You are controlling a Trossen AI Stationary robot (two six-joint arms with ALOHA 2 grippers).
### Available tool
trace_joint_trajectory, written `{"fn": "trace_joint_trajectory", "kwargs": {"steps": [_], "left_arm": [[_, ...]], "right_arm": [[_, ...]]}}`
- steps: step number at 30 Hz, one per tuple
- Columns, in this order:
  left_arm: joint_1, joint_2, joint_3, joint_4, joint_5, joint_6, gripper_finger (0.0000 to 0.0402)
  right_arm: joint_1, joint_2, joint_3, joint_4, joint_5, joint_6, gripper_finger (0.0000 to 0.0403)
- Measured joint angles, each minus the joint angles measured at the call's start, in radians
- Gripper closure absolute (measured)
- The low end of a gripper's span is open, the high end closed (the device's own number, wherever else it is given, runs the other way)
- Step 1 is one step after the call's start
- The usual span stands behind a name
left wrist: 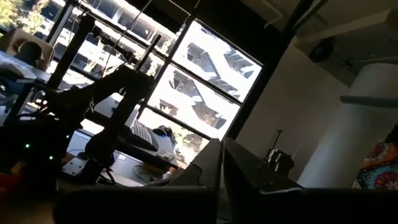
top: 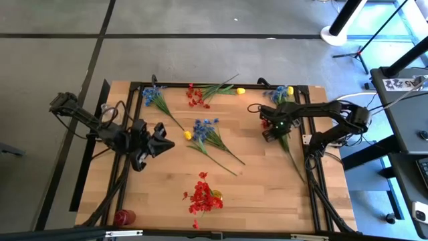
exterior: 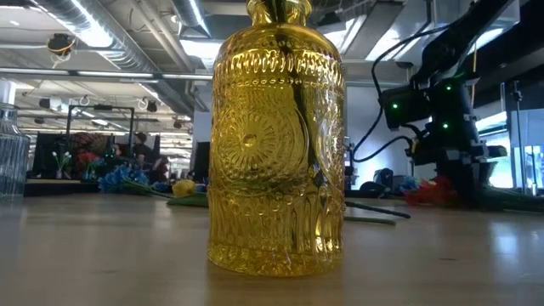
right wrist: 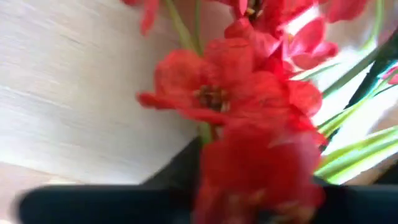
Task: Sort flowers into vase by color
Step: Put the bottom red flowers into the yellow vase
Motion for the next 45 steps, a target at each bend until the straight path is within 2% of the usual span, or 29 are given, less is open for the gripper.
{"fn": "trace_joint_trajectory", "kwargs": {"steps": [2, 3, 7, 11, 14, 17, 20, 24, 27, 31, 34, 38, 41, 45], "left_arm": [[0.000, 0.000, 0.000, 0.000, -0.002, 0.009, 0.0388], [0.001, 0.000, 0.000, 0.000, -0.003, 0.018, 0.0388], [0.001, 0.000, 0.000, -0.007, 0.001, 0.047, 0.0388], [0.001, 0.000, 0.000, -0.015, 0.004, 0.067, 0.0388], [0.001, 0.000, 0.000, -0.053, 0.006, 0.078, 0.0388], [0.001, 0.000, 0.000, -0.096, 0.006, 0.078, 0.0388], [0.002, 0.000, 0.000, -0.130, 0.006, 0.077, 0.0388], [0.019, 0.000, 0.000, -0.139, 0.006, 0.077, 0.0388], [0.029, 0.000, 0.000, -0.138, 0.005, 0.077, 0.0388], [0.030, 0.002, 0.044, -0.198, 0.005, 0.044, 0.0388], [0.029, 0.009, 0.130, -0.330, -0.031, 0.023, 0.0388], [0.030, 0.023, 0.234, -0.473, -0.066, 0.001, 0.0388], [0.030, 0.021, 0.270, -0.482, -0.076, -0.003, 0.0388], [0.020, 0.021, 0.281, -0.487, -0.080, -0.003, 0.0388]], "right_arm": [[0.001, -0.018, 0.049, -0.019, 0.000, 0.001, 0.0382], [0.014, -0.035, 0.078, -0.034, 0.000, 0.002, 0.0388], [0.089, -0.134, 0.233, -0.053, 0.037, 0.041, 0.0376], [0.246, -0.250, 0.384, 0.031, 0.122, 0.082, 0.0394], [0.434, -0.330, 0.437, 0.234, 0.245, 0.078, 0.0390], [0.656, -0.362, 0.434, 0.507, 0.410, -0.009, 0.0386], [0.855, -0.329, 0.430, 0.727, 0.556, -0.140, 0.0395], [1.010, -0.232, 0.428, 0.962, 0.630, -0.276, 0.0392], [1.058, -0.162, 0.428, 1.123, 0.662, -0.363, 0.0388], [1.082, -0.092, 0.428, 1.254, 0.650, -0.479, 0.0397], [1.089, -0.084, 0.428, 1.282, 0.634, -0.506, 0.0395], [1.089, -0.083, 0.428, 1.283, 0.544, -0.525, 0.0390], [1.087, -0.083, 0.428, 1.279, 0.493, -0.543, 0.0395], [1.087, -0.061, 0.428, 1.267, 0.482, -0.588, 0.0394]]}}
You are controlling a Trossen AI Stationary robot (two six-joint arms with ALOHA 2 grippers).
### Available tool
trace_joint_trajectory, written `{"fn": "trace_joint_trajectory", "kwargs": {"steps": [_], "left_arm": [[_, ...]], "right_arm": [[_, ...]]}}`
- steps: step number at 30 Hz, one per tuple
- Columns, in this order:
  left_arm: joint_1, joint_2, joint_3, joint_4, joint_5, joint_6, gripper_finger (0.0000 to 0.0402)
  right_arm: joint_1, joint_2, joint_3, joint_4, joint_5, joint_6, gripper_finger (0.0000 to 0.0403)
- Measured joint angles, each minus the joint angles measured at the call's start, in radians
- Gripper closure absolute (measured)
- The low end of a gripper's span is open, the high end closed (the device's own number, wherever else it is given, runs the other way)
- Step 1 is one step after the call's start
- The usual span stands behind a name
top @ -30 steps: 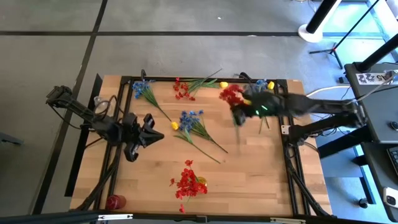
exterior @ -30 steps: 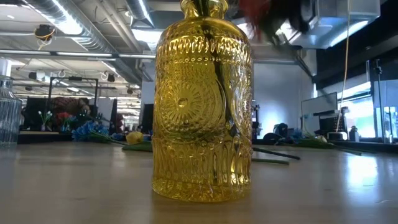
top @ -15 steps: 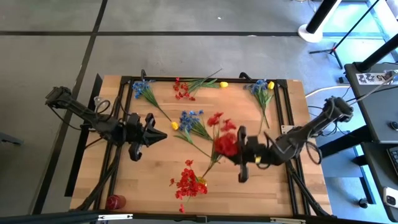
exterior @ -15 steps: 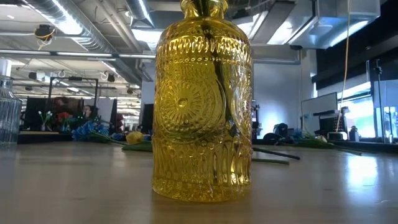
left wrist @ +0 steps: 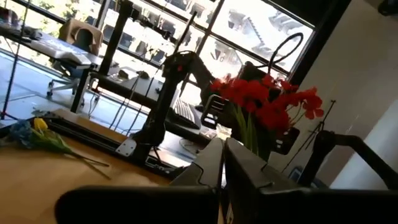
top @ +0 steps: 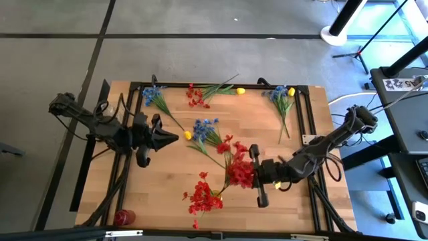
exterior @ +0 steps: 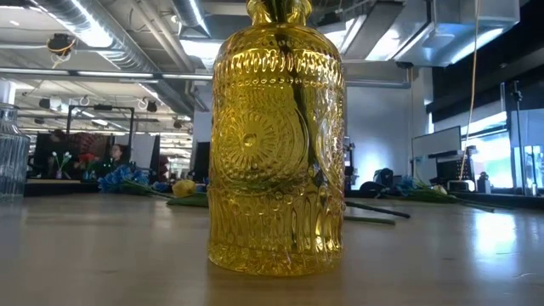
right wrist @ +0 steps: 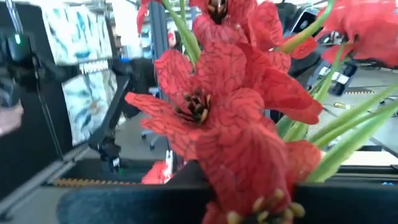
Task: Sort flowers into vase by color
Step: Put the bottom red flowers into the yellow vase
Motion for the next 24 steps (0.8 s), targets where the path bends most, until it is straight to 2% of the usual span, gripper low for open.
{"fn": "trace_joint_trajectory", "kwargs": {"steps": [8, 13, 20, 24], "left_arm": [[-0.013, 0.011, 0.000, -0.015, -0.023, -0.058, 0.0388], [-0.012, 0.012, 0.000, -0.020, -0.047, -0.032, 0.0388], [-0.012, 0.011, 0.000, -0.063, -0.077, -0.025, 0.0388], [-0.012, 0.011, 0.000, -0.073, -0.087, -0.024, 0.0388]], "right_arm": [[-0.001, 0.069, 0.001, 0.000, -0.040, -0.021, 0.0386], [-0.003, 0.125, 0.001, -0.032, -0.062, -0.073, 0.0369], [-0.028, 0.150, 0.052, -0.088, -0.118, -0.072, 0.0261], [-0.030, 0.141, 0.166, -0.314, -0.120, -0.041, 0.0193]]}}
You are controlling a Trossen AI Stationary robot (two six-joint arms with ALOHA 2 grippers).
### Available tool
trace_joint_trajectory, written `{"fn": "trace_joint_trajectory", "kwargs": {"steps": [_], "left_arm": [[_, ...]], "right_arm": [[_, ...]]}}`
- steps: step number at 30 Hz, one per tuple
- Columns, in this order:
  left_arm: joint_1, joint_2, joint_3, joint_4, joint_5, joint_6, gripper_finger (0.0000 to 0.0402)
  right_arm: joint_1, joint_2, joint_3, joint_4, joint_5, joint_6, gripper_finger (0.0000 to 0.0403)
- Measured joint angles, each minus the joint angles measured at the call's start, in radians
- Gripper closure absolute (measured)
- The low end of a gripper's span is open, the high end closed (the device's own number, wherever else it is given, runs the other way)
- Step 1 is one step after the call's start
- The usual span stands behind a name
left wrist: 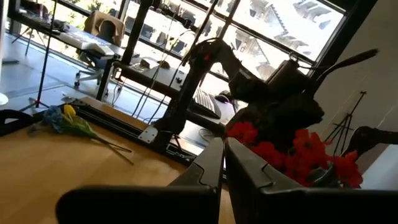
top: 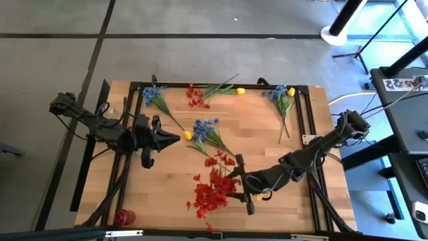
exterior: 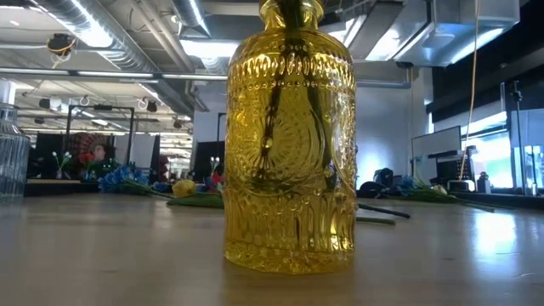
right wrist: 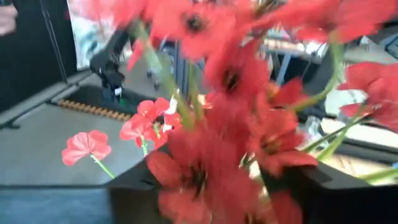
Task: Sort flowers into vase by color
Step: Put the bottom red flowers into the yellow vase, then put the red flowers into the yellow vase
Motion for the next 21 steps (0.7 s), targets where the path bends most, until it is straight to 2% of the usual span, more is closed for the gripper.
{"fn": "trace_joint_trajectory", "kwargs": {"steps": [3, 6, 12, 16, 21], "left_arm": [[0.000, -0.005, 0.000, -0.004, -0.001, 0.000, 0.0388], [0.000, -0.014, 0.000, -0.011, -0.002, 0.001, 0.0388], [-0.001, -0.025, 0.000, -0.050, -0.003, -0.051, 0.0388], [0.000, -0.026, 0.000, -0.093, -0.014, -0.078, 0.0388], [0.010, -0.023, 0.000, -0.187, -0.099, -0.137, 0.0388]], "right_arm": [[0.002, -0.007, 0.110, -0.232, -0.001, 0.054, 0.0146], [0.010, -0.009, 0.208, -0.444, -0.064, 0.116, 0.0107], [0.010, -0.009, 0.398, -0.808, -0.174, 0.256, 0.0058], [0.010, -0.009, 0.534, -0.889, -0.166, 0.268, 0.0052], [-0.012, -0.010, 0.669, -0.909, -0.117, 0.233, 0.0056]]}}
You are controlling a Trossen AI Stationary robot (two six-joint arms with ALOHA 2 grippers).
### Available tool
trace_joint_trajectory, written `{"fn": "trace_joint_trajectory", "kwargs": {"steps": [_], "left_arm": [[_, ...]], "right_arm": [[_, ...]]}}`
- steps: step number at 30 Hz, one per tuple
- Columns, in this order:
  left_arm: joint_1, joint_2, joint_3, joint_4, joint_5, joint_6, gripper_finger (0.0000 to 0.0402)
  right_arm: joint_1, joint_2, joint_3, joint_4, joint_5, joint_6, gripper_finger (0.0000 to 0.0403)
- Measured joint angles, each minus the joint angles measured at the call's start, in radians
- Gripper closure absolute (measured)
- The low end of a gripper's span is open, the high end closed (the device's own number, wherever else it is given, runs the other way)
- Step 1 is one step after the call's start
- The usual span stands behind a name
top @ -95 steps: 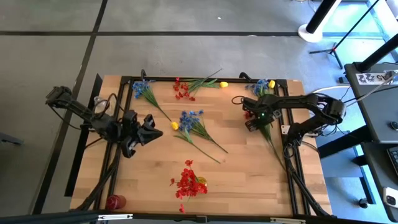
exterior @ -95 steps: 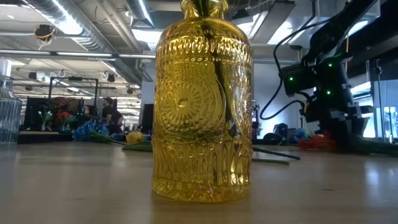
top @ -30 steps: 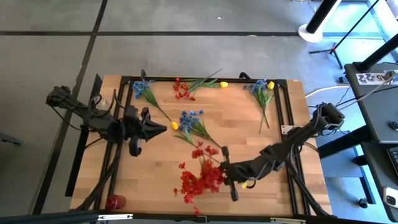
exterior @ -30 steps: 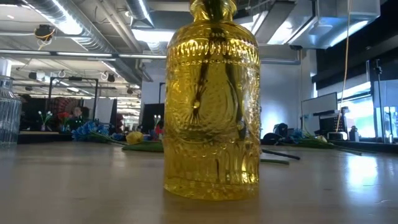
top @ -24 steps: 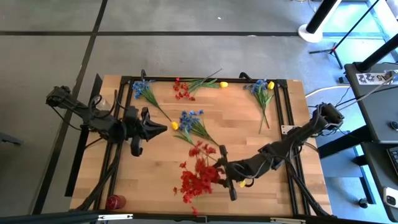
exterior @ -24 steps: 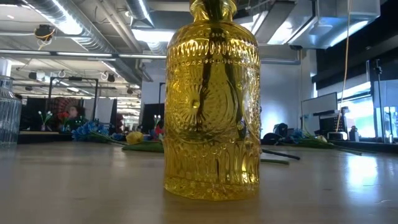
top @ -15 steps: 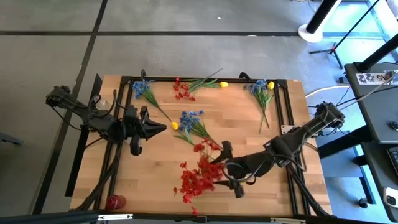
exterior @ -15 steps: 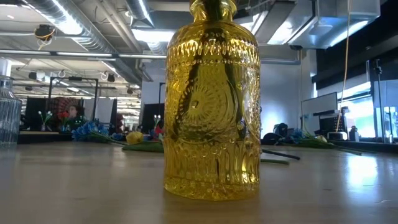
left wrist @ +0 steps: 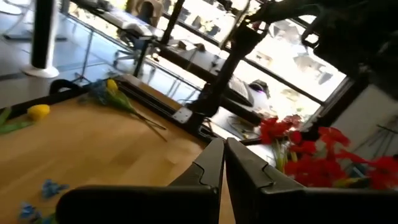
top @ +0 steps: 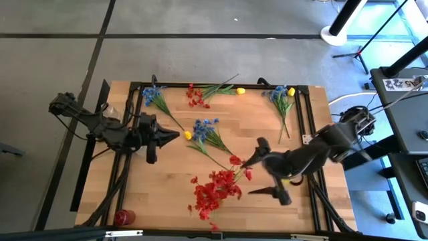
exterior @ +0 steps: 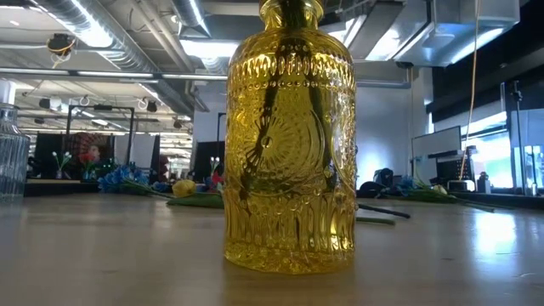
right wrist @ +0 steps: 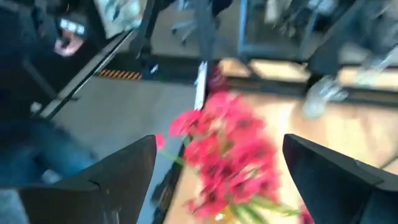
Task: Sort flowers into vase by color
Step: Put the red flowers into the yellow vase
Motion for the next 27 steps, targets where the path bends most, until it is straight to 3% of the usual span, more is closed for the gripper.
{"fn": "trace_joint_trajectory", "kwargs": {"steps": [6, 10, 12, 19, 27], "left_arm": [[0.013, 0.000, 0.000, -0.025, -0.067, 0.006, 0.0388], [0.029, -0.001, 0.000, -0.092, -0.253, 0.007, 0.0388], [0.042, -0.001, 0.000, -0.123, -0.295, 0.012, 0.0388], [0.113, -0.001, 0.000, -0.192, -0.302, 0.032, 0.0388], [0.263, -0.001, 0.000, -0.262, -0.273, 0.027, 0.0388]], "right_arm": [[-0.198, 0.000, 0.059, -0.096, 0.062, 0.003, 0.0056], [-0.409, 0.013, 0.036, -0.142, -0.021, -0.019, 0.0057], [-0.516, 0.031, 0.021, -0.164, -0.058, -0.062, 0.0057], [-0.859, 0.147, -0.015, -0.184, -0.227, -0.261, 0.0057], [-1.168, 0.351, -0.016, -0.326, -0.222, -0.616, 0.0066]]}}
